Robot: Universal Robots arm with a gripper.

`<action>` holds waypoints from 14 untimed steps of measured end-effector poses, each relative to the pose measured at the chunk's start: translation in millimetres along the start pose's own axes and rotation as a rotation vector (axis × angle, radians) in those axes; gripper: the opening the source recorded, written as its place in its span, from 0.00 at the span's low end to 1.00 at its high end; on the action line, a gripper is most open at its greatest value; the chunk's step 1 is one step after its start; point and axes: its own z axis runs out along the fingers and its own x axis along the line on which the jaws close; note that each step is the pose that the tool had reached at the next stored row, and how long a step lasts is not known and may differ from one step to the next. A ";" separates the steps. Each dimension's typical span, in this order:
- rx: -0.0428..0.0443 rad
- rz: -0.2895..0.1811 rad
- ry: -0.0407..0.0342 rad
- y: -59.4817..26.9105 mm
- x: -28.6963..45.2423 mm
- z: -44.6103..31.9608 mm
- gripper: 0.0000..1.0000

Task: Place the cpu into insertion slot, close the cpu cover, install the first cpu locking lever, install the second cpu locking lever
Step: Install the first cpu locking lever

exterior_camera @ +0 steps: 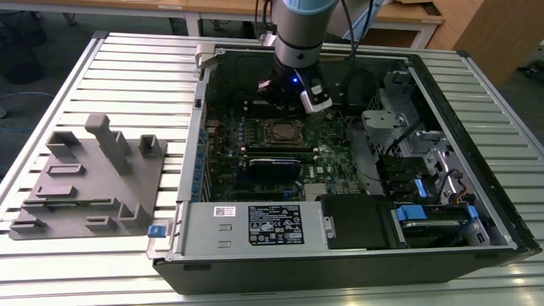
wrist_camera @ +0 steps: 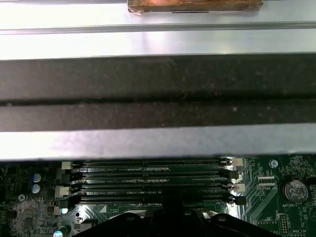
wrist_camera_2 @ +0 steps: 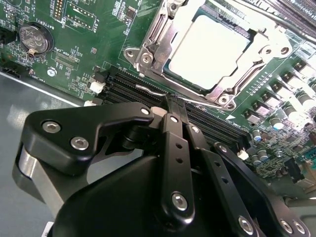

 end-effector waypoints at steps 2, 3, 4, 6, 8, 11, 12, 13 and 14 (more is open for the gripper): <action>0.0003 0.000 0.0001 -0.3 -0.5 0.4 0.11; 0.0005 0.000 0.0001 -0.5 -0.8 0.6 0.11; 0.0008 0.000 0.0001 -0.6 -1.0 0.9 0.11; 0.0025 0.000 0.0000 -0.7 -1.3 1.2 0.11; 0.0037 0.000 0.0001 -0.8 -1.4 1.3 0.11; 0.0054 0.000 -0.0001 -0.7 -1.5 1.5 0.11; 0.0063 0.000 -0.0002 -0.6 -1.5 1.6 0.11; 0.0072 0.000 -0.0002 -0.6 -1.4 1.5 0.11; 0.0085 0.000 -0.0002 -0.5 -1.4 1.5 0.11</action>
